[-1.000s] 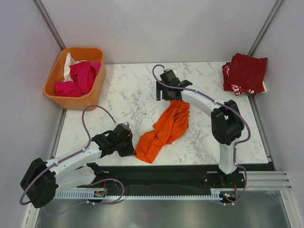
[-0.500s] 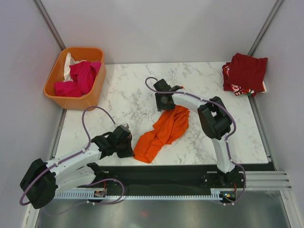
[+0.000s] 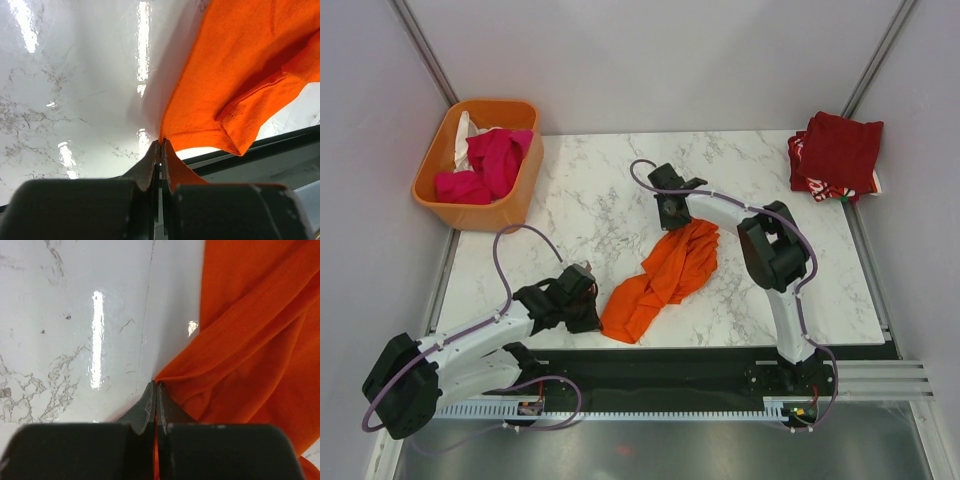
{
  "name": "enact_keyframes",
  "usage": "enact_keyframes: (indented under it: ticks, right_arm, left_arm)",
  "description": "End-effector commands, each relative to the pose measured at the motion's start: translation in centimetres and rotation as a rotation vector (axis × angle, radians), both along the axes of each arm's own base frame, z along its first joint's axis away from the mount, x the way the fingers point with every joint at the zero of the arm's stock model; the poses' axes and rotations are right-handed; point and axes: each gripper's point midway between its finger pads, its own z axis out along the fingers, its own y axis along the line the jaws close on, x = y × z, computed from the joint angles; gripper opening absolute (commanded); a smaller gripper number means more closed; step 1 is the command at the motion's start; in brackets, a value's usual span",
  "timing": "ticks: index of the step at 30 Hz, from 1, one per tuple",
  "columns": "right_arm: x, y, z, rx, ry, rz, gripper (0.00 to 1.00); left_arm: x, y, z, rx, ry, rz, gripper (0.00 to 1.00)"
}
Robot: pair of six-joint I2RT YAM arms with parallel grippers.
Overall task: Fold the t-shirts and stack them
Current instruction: Flatten the tshirt out
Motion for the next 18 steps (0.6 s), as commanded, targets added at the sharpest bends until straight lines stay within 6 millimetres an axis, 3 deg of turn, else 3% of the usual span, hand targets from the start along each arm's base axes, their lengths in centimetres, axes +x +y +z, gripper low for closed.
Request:
enact_keyframes:
  ticks: [1, 3, 4, 5, 6, 8, 9, 11, 14, 18]
  right_arm:
    - [2.0, 1.8, 3.5, 0.06, -0.075, 0.039, 0.0]
    - [3.1, 2.0, 7.3, 0.077, -0.143, 0.038, 0.0]
    - [4.3, 2.1, 11.9, 0.114, -0.229, 0.034, 0.0]
    - [4.5, 1.5, 14.1, 0.113, -0.265, 0.021, 0.0]
    - [4.7, 0.8, 18.0, 0.146, -0.332, 0.007, 0.0]
    - [4.3, -0.7, 21.1, 0.159, -0.385, -0.02, 0.0]
    - [3.5, -2.4, 23.2, 0.172, -0.416, -0.042, 0.0]
    - [2.3, -3.9, 24.2, 0.184, -0.429, -0.064, 0.0]
    - [-0.5, -7.4, 23.9, 0.154, -0.425, -0.115, 0.0]
    - [-4.7, -12.0, 20.9, 0.099, -0.392, -0.192, 0.0]
  left_arm:
    - [0.6, -0.2, 0.6, -0.007, -0.045, -0.027, 0.02]
    - [0.9, -0.5, 1.4, -0.022, -0.059, -0.029, 0.02]
    - [0.9, -0.6, 2.0, -0.027, -0.066, -0.031, 0.02]
    - [1.3, -0.8, 2.8, -0.037, -0.082, -0.03, 0.02]
    - [1.5, -0.8, 3.3, -0.039, -0.097, -0.03, 0.02]
    - [1.7, -0.8, 4.5, -0.038, -0.113, -0.031, 0.02]
    - [2.3, -0.3, 4.9, -0.013, -0.141, -0.017, 0.02]
    - [2.6, 0.0, 5.8, -0.001, -0.158, -0.011, 0.02]
    - [3.1, 0.4, 6.8, 0.019, -0.186, -0.007, 0.02]
    - [3.6, 0.9, 7.9, 0.046, -0.212, -0.005, 0.02]
